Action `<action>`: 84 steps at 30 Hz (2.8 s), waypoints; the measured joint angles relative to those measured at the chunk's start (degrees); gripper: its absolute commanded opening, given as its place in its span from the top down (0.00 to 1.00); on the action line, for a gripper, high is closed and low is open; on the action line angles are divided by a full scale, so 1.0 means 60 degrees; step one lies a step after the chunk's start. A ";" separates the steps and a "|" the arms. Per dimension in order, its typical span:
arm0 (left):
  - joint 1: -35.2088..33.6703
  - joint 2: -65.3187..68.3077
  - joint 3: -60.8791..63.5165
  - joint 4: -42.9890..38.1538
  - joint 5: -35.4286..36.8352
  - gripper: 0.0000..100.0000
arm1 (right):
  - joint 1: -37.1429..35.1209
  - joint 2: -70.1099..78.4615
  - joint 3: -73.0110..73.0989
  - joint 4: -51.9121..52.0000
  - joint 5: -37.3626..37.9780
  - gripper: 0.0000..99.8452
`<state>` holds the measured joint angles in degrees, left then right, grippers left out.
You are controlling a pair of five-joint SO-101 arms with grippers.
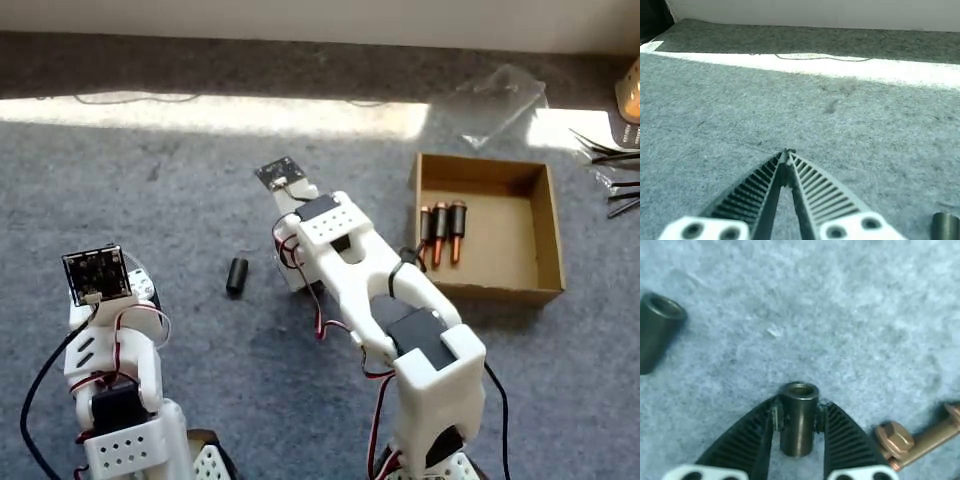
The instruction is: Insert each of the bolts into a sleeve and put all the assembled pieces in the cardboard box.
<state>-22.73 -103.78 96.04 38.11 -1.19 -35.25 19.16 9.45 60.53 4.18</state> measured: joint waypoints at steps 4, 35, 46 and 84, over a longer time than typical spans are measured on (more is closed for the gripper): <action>0.0000 0.0000 0.0000 0.0000 0.0000 0.99 | 0.0015 0.0000 0.0000 -0.0044 0.0293 1.00; 0.1846 0.0000 -0.0117 0.2095 -0.1216 0.99 | 0.2637 -0.9949 0.2652 0.2769 0.0381 1.00; 0.3546 -0.0015 -0.1495 0.3414 -0.1568 0.99 | 0.3634 -1.3978 0.6432 0.1465 0.0381 1.00; 0.6872 0.7824 -0.6769 0.3414 -0.1114 0.99 | 0.6374 -2.0659 1.1297 0.1319 0.0381 1.00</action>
<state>18.51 -56.84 55.43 58.59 -7.87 2.99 -104.79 77.23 68.44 6.46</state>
